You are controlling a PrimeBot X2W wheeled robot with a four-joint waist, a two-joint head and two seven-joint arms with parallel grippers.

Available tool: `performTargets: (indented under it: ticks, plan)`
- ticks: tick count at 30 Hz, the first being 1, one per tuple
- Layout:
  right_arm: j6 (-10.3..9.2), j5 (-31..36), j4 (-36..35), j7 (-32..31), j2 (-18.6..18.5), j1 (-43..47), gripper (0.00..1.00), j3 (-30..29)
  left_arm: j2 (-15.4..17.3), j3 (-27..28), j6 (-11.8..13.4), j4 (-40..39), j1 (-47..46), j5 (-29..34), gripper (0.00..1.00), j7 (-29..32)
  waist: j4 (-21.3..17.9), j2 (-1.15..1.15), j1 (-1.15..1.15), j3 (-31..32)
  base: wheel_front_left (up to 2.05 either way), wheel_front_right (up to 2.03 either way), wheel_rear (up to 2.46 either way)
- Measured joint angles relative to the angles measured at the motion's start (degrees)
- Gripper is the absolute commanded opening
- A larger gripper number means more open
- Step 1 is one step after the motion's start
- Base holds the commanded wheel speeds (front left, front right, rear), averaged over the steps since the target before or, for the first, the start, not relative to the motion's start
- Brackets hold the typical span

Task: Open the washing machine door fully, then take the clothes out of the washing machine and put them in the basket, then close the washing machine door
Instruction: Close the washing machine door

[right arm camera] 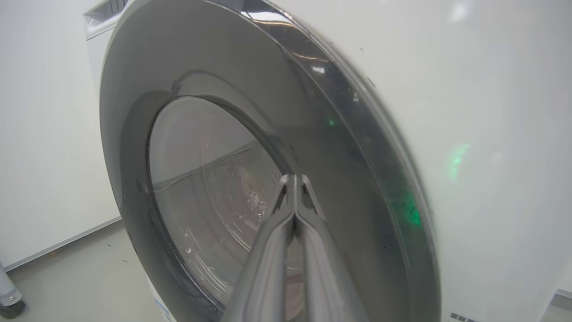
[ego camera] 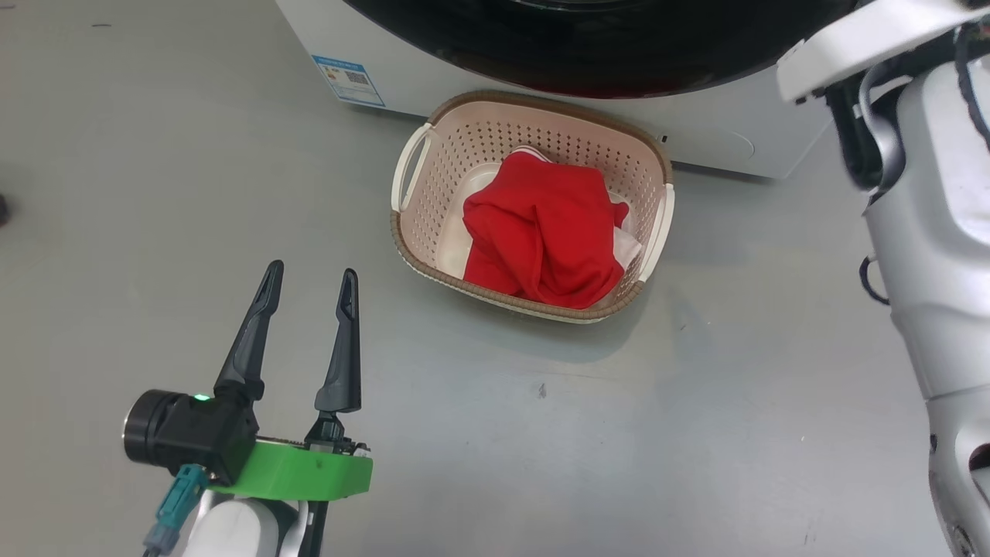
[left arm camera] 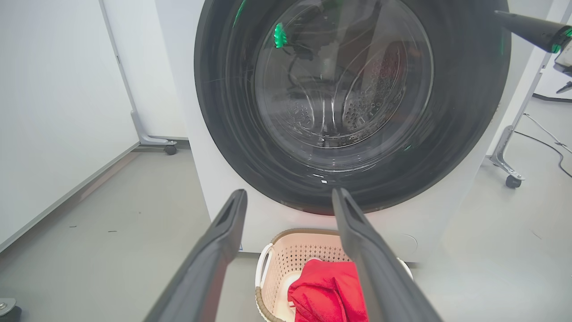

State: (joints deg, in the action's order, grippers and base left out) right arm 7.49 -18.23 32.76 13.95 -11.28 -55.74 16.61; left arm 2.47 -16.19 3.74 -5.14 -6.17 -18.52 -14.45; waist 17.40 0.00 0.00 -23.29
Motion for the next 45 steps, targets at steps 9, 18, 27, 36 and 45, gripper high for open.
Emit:
performTargets:
  ticks: [9, 18, 27, 36, 45]
  plan:
    - [0.0, -1.0, -2.0, 0.5, 2.6, 9.9, 1.0, 0.5, 0.0, 1.6, 0.0, 0.1, 0.0, 0.7, 1.0, 0.0, -2.8, 0.0, 0.0, 2.1, 0.0, 0.0, 0.0]
    - [-0.16, -1.9, -6.0, 0.5, 4.1, 19.0, 1.0, -1.3, 0.6, 2.6, 0.0, 0.7, 0.0, 2.0, 1.0, 0.0, -6.0, 0.0, 0.0, 4.6, 0.0, 0.0, 0.0]
    - [-1.15, -1.5, -10.1, 0.5, 5.3, 28.6, 1.0, -1.6, 1.5, 2.8, -0.5, 2.0, 0.6, 2.2, 1.0, 0.0, -9.7, 0.0, 0.0, 7.4, 0.0, 0.0, 0.0]
    - [-2.71, -1.4, -14.6, 0.5, 6.1, 36.7, 1.0, -2.9, 1.9, 2.8, -0.6, 3.0, 3.0, 2.2, 1.0, 0.0, -13.0, 0.0, 0.0, 10.3, 0.0, 0.0, 0.0]
    - [-4.13, -1.4, -17.9, 0.5, 6.8, 44.3, 1.0, -3.7, 2.0, 2.8, -1.0, 3.4, 4.3, 2.2, 1.0, 0.0, -15.4, 0.0, 0.0, 12.4, 0.0, 0.0, 0.0]
